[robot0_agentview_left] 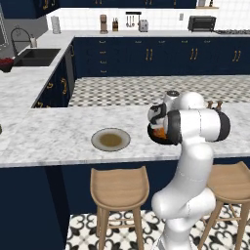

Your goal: Pick the chicken drumstick and cucumber from their plates and place them in the bowl. Then put the bowl in the fridge.

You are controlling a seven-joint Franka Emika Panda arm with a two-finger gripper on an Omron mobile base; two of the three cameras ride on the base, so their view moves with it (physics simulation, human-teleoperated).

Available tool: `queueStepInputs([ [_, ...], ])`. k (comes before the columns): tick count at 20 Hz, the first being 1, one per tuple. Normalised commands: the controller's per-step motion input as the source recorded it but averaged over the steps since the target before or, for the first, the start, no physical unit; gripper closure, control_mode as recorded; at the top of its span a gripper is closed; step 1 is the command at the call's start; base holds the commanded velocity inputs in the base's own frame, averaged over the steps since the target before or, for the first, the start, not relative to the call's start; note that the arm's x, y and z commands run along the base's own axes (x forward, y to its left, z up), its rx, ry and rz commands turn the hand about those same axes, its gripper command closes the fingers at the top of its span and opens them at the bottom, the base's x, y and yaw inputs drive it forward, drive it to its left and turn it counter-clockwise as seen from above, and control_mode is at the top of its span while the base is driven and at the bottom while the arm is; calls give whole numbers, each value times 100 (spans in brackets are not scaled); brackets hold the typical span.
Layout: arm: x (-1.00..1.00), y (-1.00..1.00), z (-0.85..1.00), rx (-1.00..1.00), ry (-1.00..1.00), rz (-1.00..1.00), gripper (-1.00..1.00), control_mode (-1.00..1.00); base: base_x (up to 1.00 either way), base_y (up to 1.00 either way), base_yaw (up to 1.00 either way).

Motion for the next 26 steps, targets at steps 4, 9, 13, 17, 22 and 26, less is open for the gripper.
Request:
queueStepInputs([
  [4,-73,-54,64,0,-5,-11,-100,-100,0,0,0],
  [9,-34,-66,44,0,0,-27,-100,-100,0,0,0],
  [13,-51,-87,23,0,-3,-19,-100,-100,0,0,0],
  [17,-4,-90,1,0,0,-5,-100,-100,0,0,0],
  [22,6,-90,0,0,0,0,-100,-100,0,0,0],
  [26,12,-73,0,2,0,0,-100,-100,0,0,0],
])
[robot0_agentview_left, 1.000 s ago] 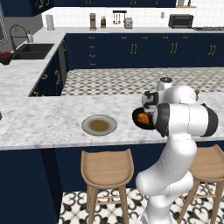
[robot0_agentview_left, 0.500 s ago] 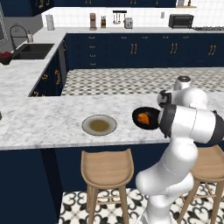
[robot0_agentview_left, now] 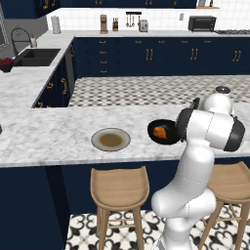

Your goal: Pick the chicken drumstick and cucumber from their plates and place them in the bowl. Then put the bowl in the fridge.

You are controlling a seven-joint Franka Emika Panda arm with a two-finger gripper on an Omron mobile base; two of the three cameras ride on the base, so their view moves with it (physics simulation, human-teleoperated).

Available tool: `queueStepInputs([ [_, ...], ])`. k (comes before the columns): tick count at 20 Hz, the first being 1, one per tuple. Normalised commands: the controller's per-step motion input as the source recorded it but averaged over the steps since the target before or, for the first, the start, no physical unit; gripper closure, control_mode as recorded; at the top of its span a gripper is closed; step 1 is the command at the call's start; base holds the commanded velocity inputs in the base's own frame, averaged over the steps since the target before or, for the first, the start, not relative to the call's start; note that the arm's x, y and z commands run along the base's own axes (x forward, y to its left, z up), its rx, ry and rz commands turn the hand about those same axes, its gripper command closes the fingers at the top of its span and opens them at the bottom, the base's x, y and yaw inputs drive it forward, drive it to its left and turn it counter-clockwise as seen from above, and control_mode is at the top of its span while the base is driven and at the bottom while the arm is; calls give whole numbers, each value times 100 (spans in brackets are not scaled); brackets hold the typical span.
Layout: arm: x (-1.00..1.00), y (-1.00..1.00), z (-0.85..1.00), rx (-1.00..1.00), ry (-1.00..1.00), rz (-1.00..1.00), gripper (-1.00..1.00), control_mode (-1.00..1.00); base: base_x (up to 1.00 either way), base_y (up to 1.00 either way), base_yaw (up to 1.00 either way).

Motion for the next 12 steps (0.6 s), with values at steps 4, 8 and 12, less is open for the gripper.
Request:
queueStepInputs([
  [4,21,-50,0,10,0,1,-100,-100,0,0,0],
  [8,29,-10,0,13,0,5,-100,-100,0,0,0],
  [12,16,8,-15,2,0,1,-100,-100,0,0,0],
])
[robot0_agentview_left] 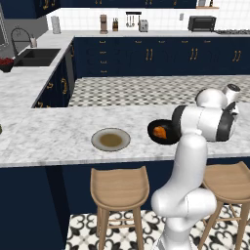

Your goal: Pick the chicken drumstick and cucumber from their plates and place them in the bowl. Then put the bowl in the fridge.

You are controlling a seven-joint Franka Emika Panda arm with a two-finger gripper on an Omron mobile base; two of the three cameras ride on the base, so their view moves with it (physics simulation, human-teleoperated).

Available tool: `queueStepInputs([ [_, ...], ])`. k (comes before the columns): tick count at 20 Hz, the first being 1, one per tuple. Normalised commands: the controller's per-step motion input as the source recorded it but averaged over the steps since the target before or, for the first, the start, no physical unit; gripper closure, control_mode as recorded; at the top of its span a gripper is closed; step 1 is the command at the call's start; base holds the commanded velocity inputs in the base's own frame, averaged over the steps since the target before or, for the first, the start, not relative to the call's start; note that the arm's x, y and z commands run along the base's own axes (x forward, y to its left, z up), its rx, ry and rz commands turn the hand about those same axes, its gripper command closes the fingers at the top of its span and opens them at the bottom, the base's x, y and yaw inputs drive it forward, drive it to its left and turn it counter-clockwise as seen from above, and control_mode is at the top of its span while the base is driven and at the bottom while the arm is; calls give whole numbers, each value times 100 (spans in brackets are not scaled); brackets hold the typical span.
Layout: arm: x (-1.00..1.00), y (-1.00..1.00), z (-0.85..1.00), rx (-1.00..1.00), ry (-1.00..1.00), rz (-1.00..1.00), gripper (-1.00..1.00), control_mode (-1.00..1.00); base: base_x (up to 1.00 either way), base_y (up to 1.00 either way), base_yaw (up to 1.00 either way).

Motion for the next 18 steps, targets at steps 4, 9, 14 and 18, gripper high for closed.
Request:
queueStepInputs([
  [4,34,1,-31,-6,10,0,-100,-100,0,0,0],
  [9,60,-7,-38,-1,8,0,-100,-100,0,0,0],
  [14,37,-35,-21,14,5,3,-100,-100,0,0,0],
  [18,16,-39,-14,11,9,1,-100,-100,0,0,0],
])
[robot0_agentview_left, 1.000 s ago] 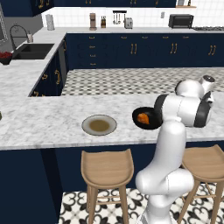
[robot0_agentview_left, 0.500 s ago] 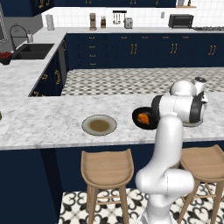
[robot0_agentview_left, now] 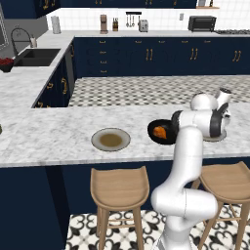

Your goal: Pick the chicken drumstick and cucumber from their plates and place them in the bowl. Then put the bowl in the fridge.

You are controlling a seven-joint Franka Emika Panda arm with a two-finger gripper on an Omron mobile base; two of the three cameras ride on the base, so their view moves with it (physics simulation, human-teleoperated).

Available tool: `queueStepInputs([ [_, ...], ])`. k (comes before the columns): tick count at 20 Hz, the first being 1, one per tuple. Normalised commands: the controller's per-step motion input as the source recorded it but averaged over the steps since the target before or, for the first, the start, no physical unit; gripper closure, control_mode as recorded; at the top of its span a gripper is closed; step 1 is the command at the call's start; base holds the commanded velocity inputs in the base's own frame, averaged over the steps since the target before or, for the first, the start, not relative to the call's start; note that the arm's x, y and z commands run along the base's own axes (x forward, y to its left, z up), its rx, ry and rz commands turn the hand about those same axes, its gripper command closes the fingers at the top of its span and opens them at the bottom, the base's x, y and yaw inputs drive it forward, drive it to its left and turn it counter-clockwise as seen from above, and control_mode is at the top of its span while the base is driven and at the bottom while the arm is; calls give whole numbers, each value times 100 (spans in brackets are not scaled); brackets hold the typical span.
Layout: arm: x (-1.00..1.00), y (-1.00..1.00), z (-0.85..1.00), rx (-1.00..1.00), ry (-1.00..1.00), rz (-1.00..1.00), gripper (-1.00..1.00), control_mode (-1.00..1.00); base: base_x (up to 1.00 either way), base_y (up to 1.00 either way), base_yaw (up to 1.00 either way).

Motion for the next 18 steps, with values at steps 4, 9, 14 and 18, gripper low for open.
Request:
queueStepInputs([
  [4,11,-1,-36,1,14,0,-100,-100,0,0,0],
  [9,4,14,-50,0,9,0,-100,-100,0,0,0],
  [14,0,33,-68,0,5,0,100,-100,0,0,0],
  [18,-15,23,-55,0,1,0,100,-100,0,0,0],
])
